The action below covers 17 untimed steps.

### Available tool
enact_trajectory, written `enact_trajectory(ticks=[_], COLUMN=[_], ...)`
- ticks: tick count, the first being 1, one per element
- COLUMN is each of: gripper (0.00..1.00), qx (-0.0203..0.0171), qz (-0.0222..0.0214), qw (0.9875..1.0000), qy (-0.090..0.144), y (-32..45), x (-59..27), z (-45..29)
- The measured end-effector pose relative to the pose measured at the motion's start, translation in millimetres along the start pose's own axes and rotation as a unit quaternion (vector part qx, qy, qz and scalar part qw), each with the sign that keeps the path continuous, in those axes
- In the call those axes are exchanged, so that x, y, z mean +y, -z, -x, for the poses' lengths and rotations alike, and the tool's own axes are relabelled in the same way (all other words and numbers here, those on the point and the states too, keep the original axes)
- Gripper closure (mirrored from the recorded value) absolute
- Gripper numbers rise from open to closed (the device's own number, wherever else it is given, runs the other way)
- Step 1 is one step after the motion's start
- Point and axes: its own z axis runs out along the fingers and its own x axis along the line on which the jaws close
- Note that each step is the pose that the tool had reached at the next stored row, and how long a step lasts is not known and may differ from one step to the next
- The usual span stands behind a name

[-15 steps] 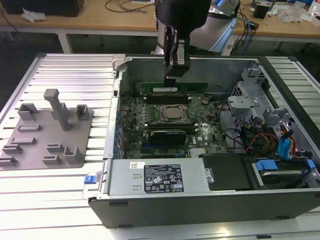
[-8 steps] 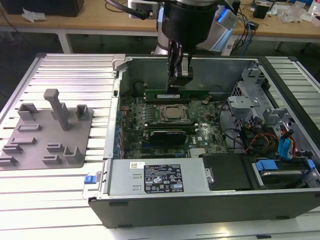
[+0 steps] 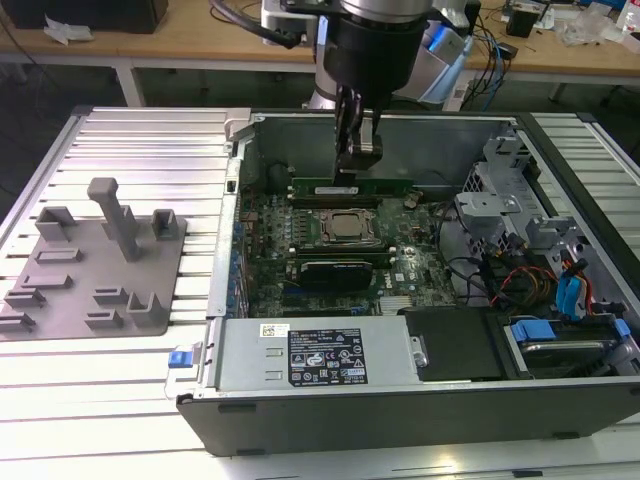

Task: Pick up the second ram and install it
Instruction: 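Pick up the second ram and move it above second insertion slot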

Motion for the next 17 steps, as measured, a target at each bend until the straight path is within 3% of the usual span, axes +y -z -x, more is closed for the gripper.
enact_trajectory(ticks=[13,17], gripper=[0.91,0.91], qx=[-0.0023,-0.0023], qz=[0.0,0.0], qw=[1.0,1.0], qy=[0.0,0.0], y=[-28.4,-42.2], x=[-3.5,-5.1], z=[21.2,26.3])
